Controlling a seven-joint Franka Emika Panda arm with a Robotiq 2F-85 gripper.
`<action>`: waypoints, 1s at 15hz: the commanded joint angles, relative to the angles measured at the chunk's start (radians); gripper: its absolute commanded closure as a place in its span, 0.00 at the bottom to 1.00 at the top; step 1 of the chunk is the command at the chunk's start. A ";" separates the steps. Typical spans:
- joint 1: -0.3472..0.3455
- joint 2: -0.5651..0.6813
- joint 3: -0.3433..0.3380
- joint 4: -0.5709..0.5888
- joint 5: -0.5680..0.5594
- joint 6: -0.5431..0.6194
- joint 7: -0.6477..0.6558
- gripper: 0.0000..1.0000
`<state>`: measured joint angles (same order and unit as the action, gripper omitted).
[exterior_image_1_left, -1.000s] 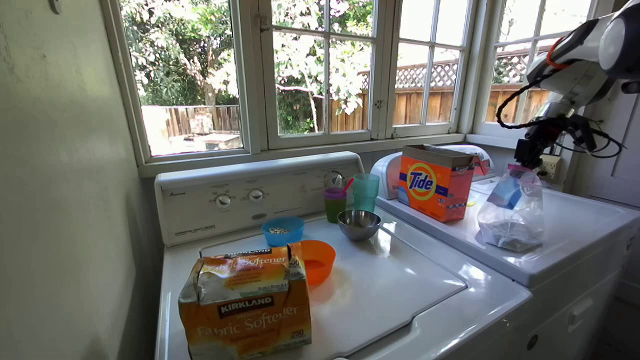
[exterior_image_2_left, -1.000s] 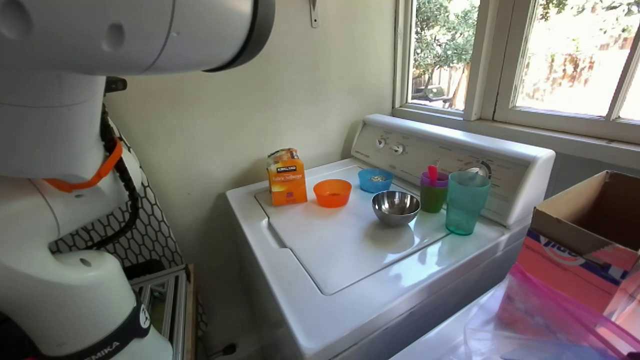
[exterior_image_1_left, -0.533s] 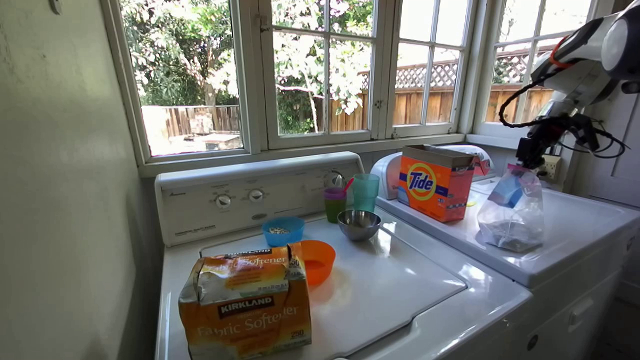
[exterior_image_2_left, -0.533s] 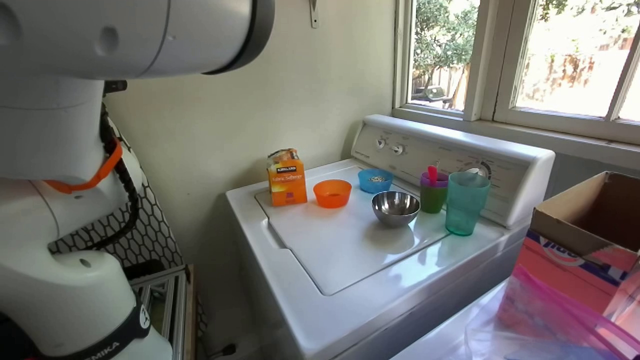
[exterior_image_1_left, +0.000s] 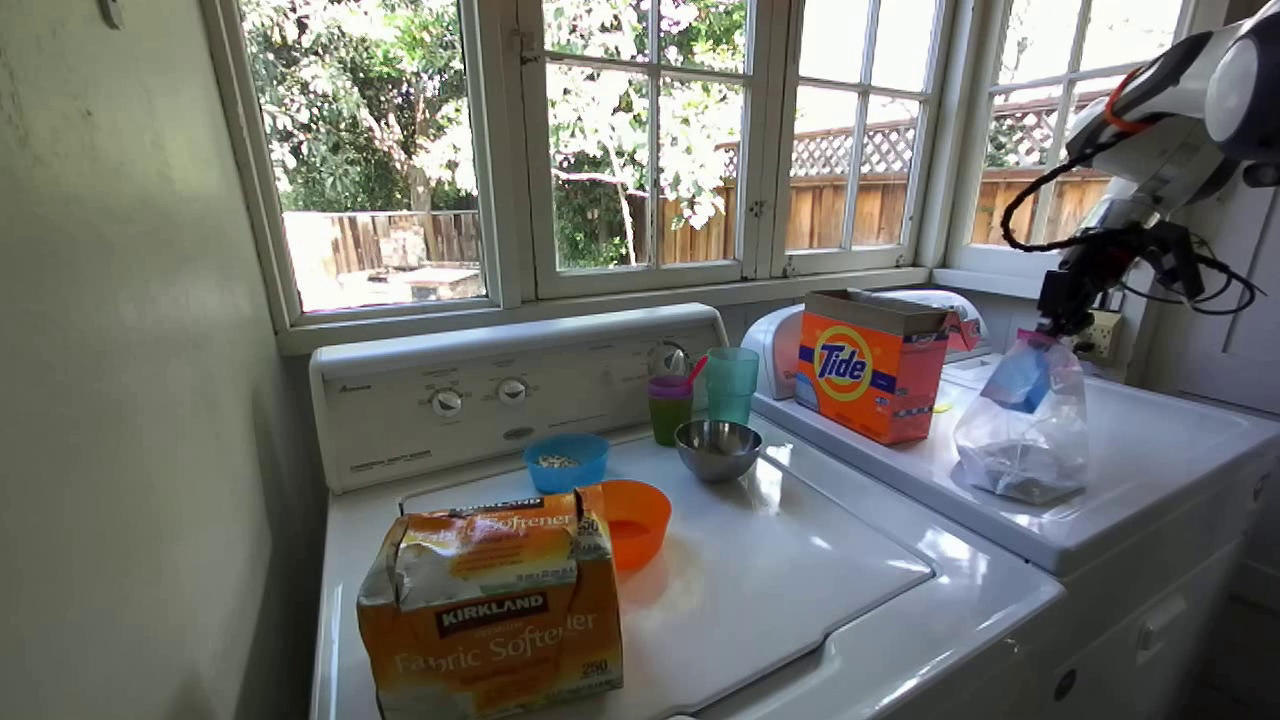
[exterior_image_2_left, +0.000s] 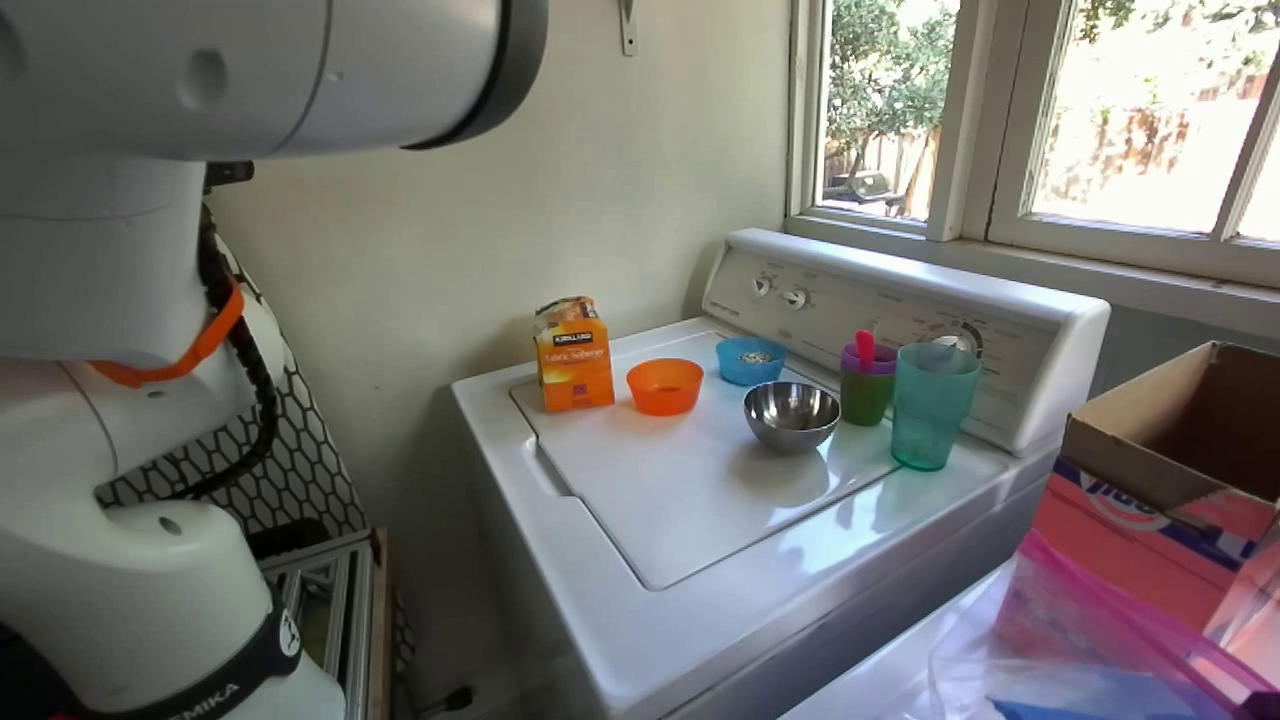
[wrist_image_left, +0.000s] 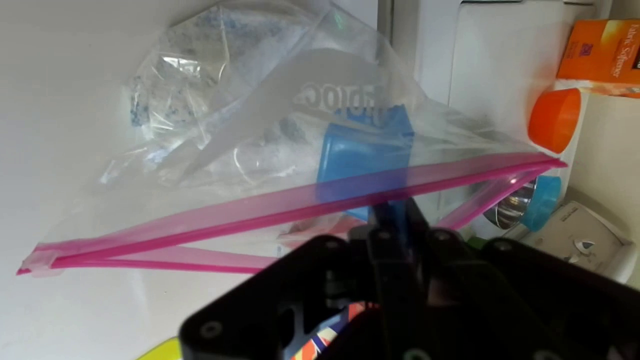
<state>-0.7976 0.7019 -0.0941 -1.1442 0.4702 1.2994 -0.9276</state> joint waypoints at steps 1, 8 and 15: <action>-0.032 0.029 0.012 0.072 -0.007 -0.081 0.014 0.98; -0.086 0.082 0.023 0.148 0.014 -0.154 0.020 0.98; -0.098 0.097 0.027 0.142 0.003 -0.134 0.014 0.92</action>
<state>-0.8959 0.7990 -0.0670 -1.0022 0.4736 1.1658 -0.9135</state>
